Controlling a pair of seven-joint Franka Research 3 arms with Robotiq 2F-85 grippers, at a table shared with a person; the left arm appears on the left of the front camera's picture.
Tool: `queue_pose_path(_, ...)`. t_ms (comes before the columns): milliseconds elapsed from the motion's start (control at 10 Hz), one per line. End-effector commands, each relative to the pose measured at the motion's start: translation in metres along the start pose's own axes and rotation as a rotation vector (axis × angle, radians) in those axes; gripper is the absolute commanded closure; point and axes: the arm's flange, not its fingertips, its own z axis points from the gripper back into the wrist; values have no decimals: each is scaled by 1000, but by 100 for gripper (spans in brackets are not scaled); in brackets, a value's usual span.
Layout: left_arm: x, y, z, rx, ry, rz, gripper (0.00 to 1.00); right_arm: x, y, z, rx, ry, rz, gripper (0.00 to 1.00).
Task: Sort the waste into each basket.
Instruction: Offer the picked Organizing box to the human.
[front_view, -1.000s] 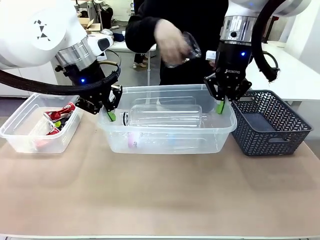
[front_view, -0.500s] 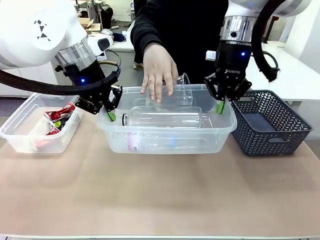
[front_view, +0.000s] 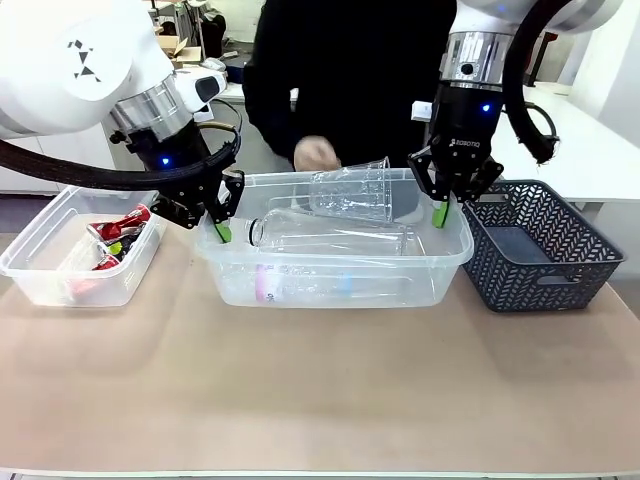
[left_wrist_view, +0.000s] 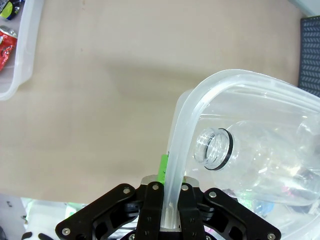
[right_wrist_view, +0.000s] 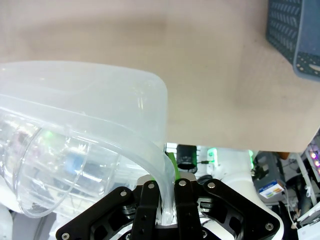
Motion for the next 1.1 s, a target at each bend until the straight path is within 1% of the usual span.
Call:
queue_pose_path(0, 3, 8, 5, -5, -24, 22, 100, -2, 0, 1, -5, 5, 3, 100)
queue_pose_path(1000, 3, 8, 5, -5, -24, 22, 100, -2, 0, 1, -5, 5, 3, 100)
